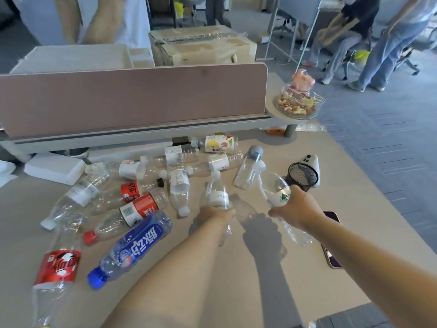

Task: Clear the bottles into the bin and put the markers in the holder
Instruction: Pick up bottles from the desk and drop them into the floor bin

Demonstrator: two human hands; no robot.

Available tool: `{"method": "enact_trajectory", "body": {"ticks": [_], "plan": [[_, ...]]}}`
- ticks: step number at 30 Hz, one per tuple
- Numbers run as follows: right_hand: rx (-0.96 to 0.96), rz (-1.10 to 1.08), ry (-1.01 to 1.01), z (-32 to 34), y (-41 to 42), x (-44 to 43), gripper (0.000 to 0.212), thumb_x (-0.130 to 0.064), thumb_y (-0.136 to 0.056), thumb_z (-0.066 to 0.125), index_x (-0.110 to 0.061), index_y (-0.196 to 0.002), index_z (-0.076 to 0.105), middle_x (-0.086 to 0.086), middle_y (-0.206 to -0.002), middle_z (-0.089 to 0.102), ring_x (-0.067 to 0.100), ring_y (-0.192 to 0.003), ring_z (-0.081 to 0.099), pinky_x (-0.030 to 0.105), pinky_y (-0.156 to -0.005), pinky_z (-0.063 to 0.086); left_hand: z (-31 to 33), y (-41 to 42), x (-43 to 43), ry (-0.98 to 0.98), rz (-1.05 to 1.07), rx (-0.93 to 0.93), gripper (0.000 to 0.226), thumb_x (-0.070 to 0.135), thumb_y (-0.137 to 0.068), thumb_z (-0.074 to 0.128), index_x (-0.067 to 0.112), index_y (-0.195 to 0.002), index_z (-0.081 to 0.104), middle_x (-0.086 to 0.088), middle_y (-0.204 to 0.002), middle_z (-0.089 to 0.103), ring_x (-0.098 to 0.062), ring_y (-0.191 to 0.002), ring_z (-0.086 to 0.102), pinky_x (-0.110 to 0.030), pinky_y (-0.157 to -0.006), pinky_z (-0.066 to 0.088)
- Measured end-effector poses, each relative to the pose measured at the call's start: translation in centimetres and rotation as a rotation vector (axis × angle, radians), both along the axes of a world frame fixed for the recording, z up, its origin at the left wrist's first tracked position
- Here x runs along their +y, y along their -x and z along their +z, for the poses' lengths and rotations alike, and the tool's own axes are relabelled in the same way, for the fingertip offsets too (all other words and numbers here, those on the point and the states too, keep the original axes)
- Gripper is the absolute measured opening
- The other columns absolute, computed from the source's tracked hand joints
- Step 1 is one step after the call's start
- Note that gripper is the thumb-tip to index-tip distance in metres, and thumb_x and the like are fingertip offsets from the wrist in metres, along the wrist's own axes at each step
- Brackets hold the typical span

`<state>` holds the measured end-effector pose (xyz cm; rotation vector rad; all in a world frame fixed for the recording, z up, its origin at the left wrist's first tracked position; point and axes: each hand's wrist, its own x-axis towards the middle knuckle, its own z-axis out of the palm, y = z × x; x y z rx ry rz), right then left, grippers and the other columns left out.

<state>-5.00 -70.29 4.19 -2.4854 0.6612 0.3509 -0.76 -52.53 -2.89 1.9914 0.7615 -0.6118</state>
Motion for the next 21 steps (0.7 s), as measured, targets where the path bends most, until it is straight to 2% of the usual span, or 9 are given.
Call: {"method": "enact_trajectory", "body": {"ticks": [2, 4, 7, 10, 12, 14, 17, 19, 21], "plan": [[-0.005, -0.045, 0.0, 0.1, 0.6, 0.1, 0.06, -0.035, -0.067, 0.078, -0.009, -0.11, 0.046, 0.006, -0.095, 0.055, 0.028, -0.087, 0.055, 0.037, -0.073, 0.049, 2.7, -0.6, 0.7, 0.065, -0.067, -0.094, 0.057, 0.037, -0.057, 0.071, 0.015, -0.108, 0.059, -0.003, -0.093, 0.069, -0.023, -0.077, 0.066, -0.023, -0.059, 0.051], [-0.003, -0.105, -0.012, 0.1, 1.6, 0.4, 0.059, -0.035, -0.067, 0.077, -0.008, -0.109, 0.046, 0.006, -0.092, 0.056, 0.028, -0.087, 0.056, 0.037, -0.073, 0.049, 5.6, -1.6, 1.7, 0.085, -0.13, -0.179, 0.056, 0.036, -0.061, 0.072, 0.014, -0.11, 0.058, -0.003, -0.099, 0.067, -0.023, -0.081, 0.065, -0.024, -0.062, 0.05], [-0.036, -0.231, -0.073, -0.4, 3.6, 1.1, 0.06, -0.034, -0.063, 0.077, -0.011, -0.11, 0.048, 0.003, -0.09, 0.058, 0.025, -0.085, 0.058, 0.036, -0.073, 0.052, 9.4, -2.2, 3.2, 0.137, -0.216, -0.269, 0.051, 0.033, -0.061, 0.071, 0.013, -0.107, 0.062, -0.002, -0.092, 0.067, -0.02, -0.079, 0.065, -0.03, -0.069, 0.058], [-0.071, -0.347, -0.102, -1.1, 6.4, 2.6, 0.062, -0.032, -0.063, 0.076, -0.012, -0.114, 0.047, -0.001, -0.085, 0.054, 0.023, -0.081, 0.057, 0.033, -0.068, 0.049, 10.6, -1.4, 4.3, 0.117, -0.317, -0.317, 0.038, 0.029, -0.071, 0.07, 0.012, -0.104, 0.063, -0.001, -0.086, 0.064, -0.011, -0.067, 0.057, -0.023, -0.05, 0.048], [-0.101, -0.425, -0.127, -1.7, 8.9, 3.8, 0.066, -0.031, -0.065, 0.076, -0.011, -0.12, 0.045, 0.001, -0.092, 0.054, 0.024, -0.084, 0.056, 0.032, -0.068, 0.047, 10.1, 0.2, 4.6, 0.096, -0.388, -0.309, 0.03, 0.028, -0.072, 0.07, 0.013, -0.098, 0.064, -0.002, -0.086, 0.066, -0.009, -0.062, 0.055, -0.02, -0.046, 0.04], [-0.128, -0.496, -0.133, -2.3, 12.4, 4.6, 0.066, -0.03, -0.067, 0.076, -0.011, -0.121, 0.043, 0.003, -0.097, 0.055, 0.023, -0.086, 0.055, 0.033, -0.069, 0.045, 8.8, 2.5, 3.9, 0.108, -0.449, -0.291, 0.036, 0.029, -0.063, 0.07, 0.012, -0.094, 0.068, -0.005, -0.088, 0.071, -0.014, -0.061, 0.061, -0.02, -0.049, 0.049], [-0.123, -0.626, -0.087, -3.3, 19.3, 4.5, 0.064, -0.034, -0.069, 0.075, -0.015, -0.12, 0.043, 0.002, -0.099, 0.058, 0.024, -0.088, 0.059, 0.038, -0.073, 0.052, 5.9, 6.9, 0.8, 0.165, -0.556, -0.257, 0.063, 0.032, -0.046, 0.068, 0.011, -0.105, 0.063, -0.011, -0.097, 0.071, -0.026, -0.071, 0.07, -0.036, -0.051, 0.06], [-0.082, -0.748, -0.049, -3.5, 25.1, 3.8, 0.059, -0.04, -0.071, 0.072, -0.015, -0.114, 0.041, 0.005, -0.1, 0.06, 0.027, -0.089, 0.062, 0.041, -0.075, 0.055, 5.0, 11.1, -2.2, 0.182, -0.705, -0.245, 0.069, 0.035, -0.046, 0.069, 0.013, -0.11, 0.059, -0.009, -0.101, 0.07, -0.029, -0.082, 0.071, -0.041, -0.063, 0.062], [-0.019, -0.889, -0.028, -3.7, 31.3, 2.6, 0.058, -0.041, -0.072, 0.072, -0.013, -0.109, 0.037, 0.01, -0.105, 0.061, 0.031, -0.093, 0.061, 0.038, -0.072, 0.051, 4.9, 15.7, -5.4, 0.192, -0.896, -0.242, 0.068, 0.035, -0.056, 0.073, 0.013, -0.118, 0.055, -0.008, -0.11, 0.066, -0.029, -0.096, 0.067, -0.038, -0.081, 0.058]]}}
